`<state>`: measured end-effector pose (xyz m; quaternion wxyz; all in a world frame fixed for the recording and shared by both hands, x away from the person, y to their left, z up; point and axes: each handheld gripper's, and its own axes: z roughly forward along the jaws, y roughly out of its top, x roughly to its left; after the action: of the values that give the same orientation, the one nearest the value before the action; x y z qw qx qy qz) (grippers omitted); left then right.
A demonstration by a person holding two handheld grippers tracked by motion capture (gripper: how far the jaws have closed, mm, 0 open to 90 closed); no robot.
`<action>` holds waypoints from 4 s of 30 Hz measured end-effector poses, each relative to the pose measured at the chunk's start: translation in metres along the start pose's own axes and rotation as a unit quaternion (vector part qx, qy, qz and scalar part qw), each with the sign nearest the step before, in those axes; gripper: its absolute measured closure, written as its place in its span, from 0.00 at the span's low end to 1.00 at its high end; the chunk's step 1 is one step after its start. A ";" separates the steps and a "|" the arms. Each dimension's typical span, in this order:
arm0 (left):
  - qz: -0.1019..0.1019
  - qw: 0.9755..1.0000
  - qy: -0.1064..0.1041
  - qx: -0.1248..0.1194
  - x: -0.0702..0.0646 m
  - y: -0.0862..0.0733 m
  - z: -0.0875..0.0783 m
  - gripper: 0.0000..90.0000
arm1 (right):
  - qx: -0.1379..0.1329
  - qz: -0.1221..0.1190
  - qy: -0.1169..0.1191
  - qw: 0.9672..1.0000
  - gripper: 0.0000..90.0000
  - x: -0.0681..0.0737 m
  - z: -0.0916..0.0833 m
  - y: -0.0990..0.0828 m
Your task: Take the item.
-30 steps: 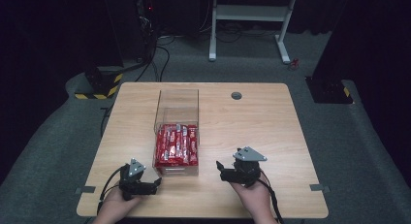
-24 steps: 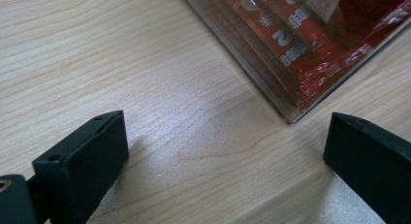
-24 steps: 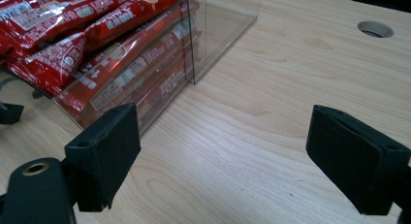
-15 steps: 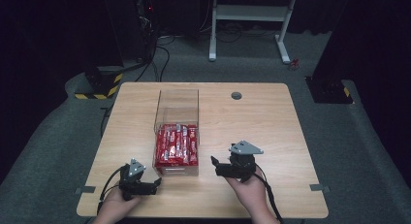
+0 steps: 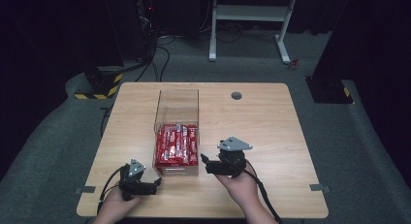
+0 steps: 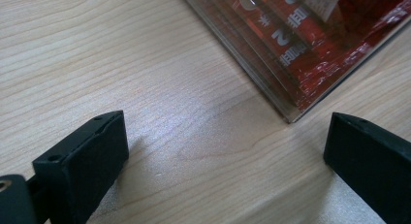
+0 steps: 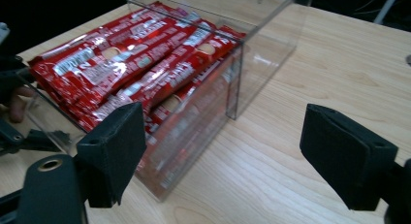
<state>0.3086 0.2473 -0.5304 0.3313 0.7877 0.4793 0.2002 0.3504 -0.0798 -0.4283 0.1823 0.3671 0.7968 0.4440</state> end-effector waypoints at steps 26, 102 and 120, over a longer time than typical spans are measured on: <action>-0.001 1.000 -0.002 -0.001 0.000 0.000 0.000 0.03 | 0.009 -0.024 0.044 0.999 0.43 0.032 0.029 0.018; 0.002 1.000 -0.004 0.000 0.000 0.000 0.000 0.03 | -0.055 0.023 0.042 0.997 1.00 0.031 -0.002 0.003; 0.002 1.000 -0.004 0.000 0.000 0.000 0.000 0.03 | -0.062 0.023 0.022 0.998 1.00 0.016 -0.010 0.005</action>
<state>0.3087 0.2472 -0.5305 0.3331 0.7893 0.4764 0.1978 0.3359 -0.0718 -0.4181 0.1765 0.3634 0.7629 0.5047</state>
